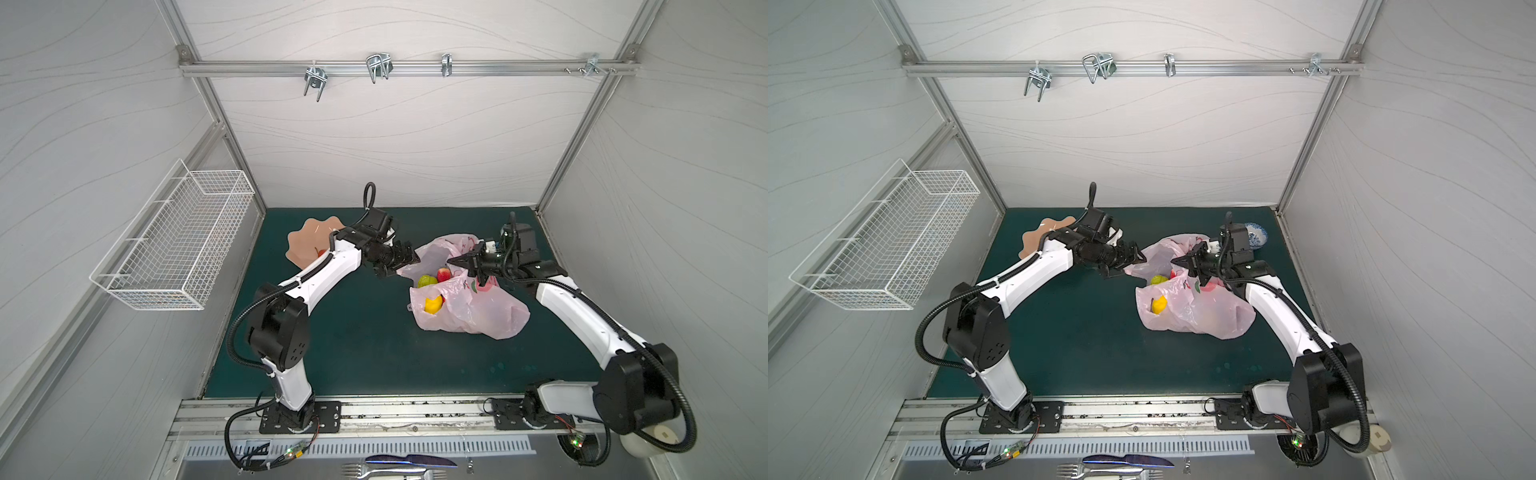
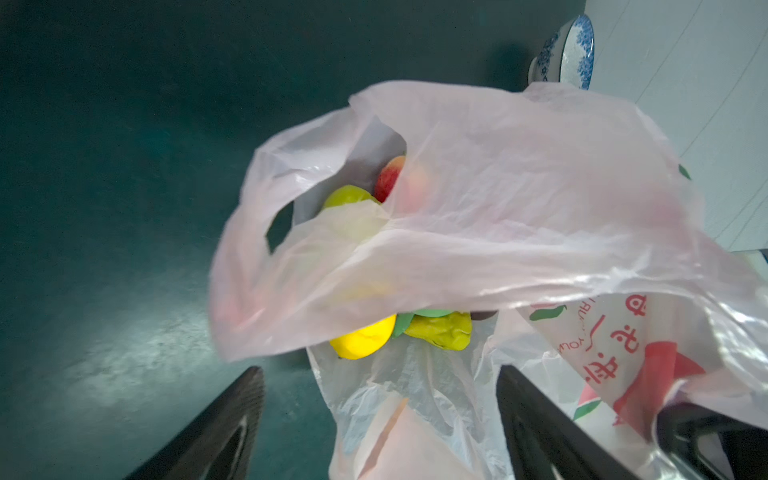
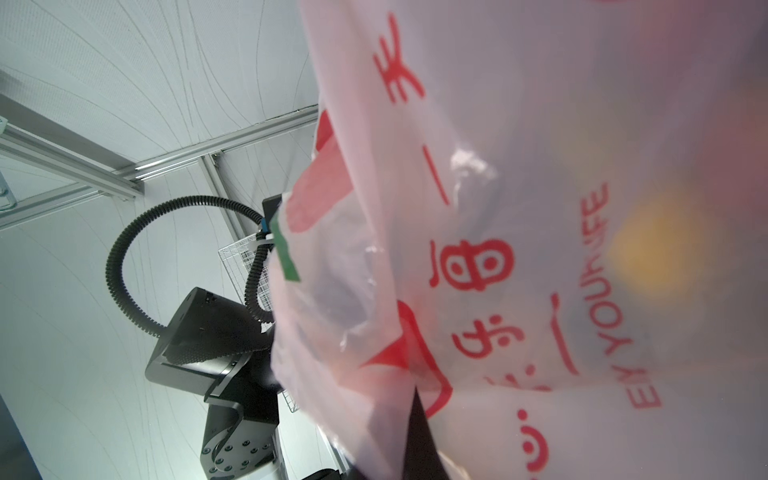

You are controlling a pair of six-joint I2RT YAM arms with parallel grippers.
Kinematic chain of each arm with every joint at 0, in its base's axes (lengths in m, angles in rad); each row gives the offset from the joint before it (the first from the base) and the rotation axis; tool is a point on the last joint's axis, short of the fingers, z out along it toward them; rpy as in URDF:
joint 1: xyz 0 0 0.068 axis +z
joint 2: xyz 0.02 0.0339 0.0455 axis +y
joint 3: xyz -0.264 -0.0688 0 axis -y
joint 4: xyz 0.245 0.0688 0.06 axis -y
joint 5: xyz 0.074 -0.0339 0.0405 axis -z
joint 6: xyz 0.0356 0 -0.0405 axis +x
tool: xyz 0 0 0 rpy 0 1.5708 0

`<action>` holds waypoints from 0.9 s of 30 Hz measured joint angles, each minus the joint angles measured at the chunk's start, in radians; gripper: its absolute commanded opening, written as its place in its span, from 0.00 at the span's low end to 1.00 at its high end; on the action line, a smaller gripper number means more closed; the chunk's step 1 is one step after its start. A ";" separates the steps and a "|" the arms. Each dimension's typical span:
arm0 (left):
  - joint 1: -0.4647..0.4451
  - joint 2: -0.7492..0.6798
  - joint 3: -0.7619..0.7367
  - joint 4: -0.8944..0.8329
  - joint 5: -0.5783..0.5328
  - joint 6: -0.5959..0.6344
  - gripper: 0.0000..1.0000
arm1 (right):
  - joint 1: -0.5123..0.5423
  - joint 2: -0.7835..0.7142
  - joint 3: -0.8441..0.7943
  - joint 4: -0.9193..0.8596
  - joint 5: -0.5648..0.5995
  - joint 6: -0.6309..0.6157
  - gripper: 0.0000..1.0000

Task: Place the fruits into the plastic bag
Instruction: 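Withdraw the left gripper from the bag back toward the peach bowl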

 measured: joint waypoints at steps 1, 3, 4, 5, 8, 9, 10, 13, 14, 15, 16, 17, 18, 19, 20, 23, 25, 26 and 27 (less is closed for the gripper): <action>0.021 -0.016 -0.001 -0.022 -0.015 0.023 0.89 | -0.001 0.000 0.000 0.000 0.000 0.000 0.00; 0.068 -0.039 -0.001 -0.065 -0.056 0.071 0.90 | -0.002 0.000 0.000 0.000 0.000 0.000 0.00; 0.101 -0.048 0.000 -0.090 -0.079 0.099 0.90 | -0.002 0.000 0.000 0.000 0.000 0.000 0.00; 0.140 -0.051 0.002 -0.117 -0.106 0.129 0.90 | -0.002 0.000 0.000 0.000 0.000 0.000 0.00; 0.249 -0.043 0.007 -0.173 -0.162 0.192 0.90 | -0.002 0.000 0.000 0.000 -0.002 0.000 0.00; 0.283 -0.035 0.010 -0.188 -0.177 0.209 0.90 | -0.002 0.000 0.000 0.000 -0.002 0.000 0.00; 0.316 -0.023 0.015 -0.200 -0.194 0.227 0.90 | -0.003 0.000 0.000 0.001 -0.003 0.000 0.00; 0.390 0.031 0.052 -0.233 -0.243 0.271 0.89 | -0.004 0.000 0.000 0.001 -0.003 0.000 0.00; 0.405 0.057 0.076 -0.242 -0.257 0.285 0.89 | -0.004 0.000 0.000 0.001 -0.004 0.000 0.00; 0.415 0.085 0.102 -0.248 -0.268 0.297 0.88 | -0.005 0.000 0.000 0.001 -0.004 0.000 0.00; 0.424 0.113 0.128 -0.253 -0.278 0.307 0.87 | -0.005 0.000 0.000 0.001 -0.004 0.000 0.00; 0.431 0.143 0.156 -0.253 -0.285 0.317 0.86 | -0.005 0.000 0.000 0.001 -0.004 0.000 0.00; 0.438 0.172 0.182 -0.254 -0.296 0.327 0.85 | -0.005 0.000 0.000 0.000 -0.005 0.000 0.00; 0.444 0.198 0.206 -0.257 -0.303 0.334 0.85 | -0.005 0.000 0.000 0.001 -0.005 0.000 0.00; 0.450 0.227 0.231 -0.259 -0.311 0.341 0.84 | -0.005 0.000 0.000 0.001 -0.005 0.000 0.00; 0.466 0.308 0.299 -0.271 -0.329 0.354 0.82 | -0.005 0.000 0.000 0.001 -0.006 0.000 0.00; 0.474 0.362 0.347 -0.280 -0.340 0.360 0.80 | -0.005 0.001 0.000 0.000 -0.007 0.000 0.00; 0.478 0.388 0.372 -0.282 -0.344 0.363 0.80 | -0.006 0.001 0.000 0.000 -0.007 0.000 0.00; 0.482 0.416 0.397 -0.287 -0.348 0.365 0.79 | -0.006 0.002 0.000 0.000 -0.007 0.000 0.00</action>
